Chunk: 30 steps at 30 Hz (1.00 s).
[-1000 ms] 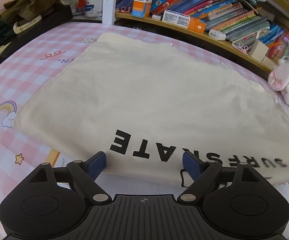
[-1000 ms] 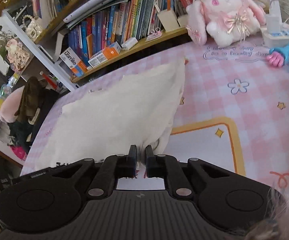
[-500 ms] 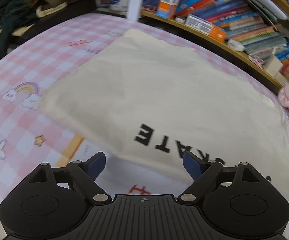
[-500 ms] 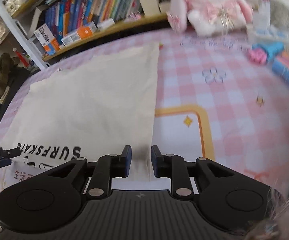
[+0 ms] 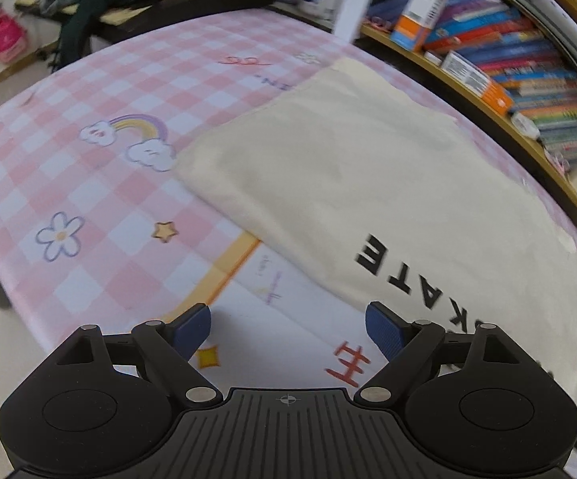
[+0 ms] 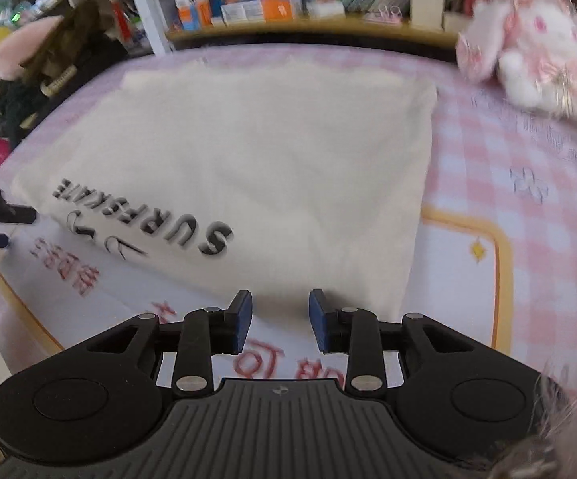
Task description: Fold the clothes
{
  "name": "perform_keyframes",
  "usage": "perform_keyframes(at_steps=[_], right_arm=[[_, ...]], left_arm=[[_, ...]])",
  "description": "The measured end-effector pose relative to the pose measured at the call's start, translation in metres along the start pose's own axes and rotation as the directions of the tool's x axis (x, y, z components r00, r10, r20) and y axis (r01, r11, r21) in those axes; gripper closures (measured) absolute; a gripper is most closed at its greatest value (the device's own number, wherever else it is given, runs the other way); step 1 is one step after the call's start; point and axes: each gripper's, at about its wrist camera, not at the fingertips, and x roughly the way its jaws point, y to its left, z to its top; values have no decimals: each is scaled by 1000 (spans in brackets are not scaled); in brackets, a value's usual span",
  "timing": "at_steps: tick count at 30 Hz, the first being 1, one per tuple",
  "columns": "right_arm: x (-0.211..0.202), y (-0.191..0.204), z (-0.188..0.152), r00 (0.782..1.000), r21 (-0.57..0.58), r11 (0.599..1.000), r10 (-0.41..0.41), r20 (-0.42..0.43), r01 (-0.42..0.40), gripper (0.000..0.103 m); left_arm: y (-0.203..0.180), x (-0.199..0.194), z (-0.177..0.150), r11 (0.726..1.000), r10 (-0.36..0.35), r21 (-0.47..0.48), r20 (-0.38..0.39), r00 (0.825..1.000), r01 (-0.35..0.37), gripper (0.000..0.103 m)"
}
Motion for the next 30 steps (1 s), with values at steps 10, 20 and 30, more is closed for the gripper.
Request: perform_keyframes(at_steps=[10, 20, 30], right_arm=[[-4, 4, -6, 1000, -4, 1000, -6, 3, 6, 72], [-5, 5, -10, 1000, -21, 1000, -12, 16, 12, 70], [-6, 4, -8, 1000, -18, 1000, -5, -2, 5, 70]], left_arm=[[68, 10, 31, 892, -123, -431, 58, 991, 136, 18], [79, 11, 47, 831, -143, -509, 193, 971, 223, 102], [80, 30, 46, 888, -100, -441, 89, 991, 129, 93]])
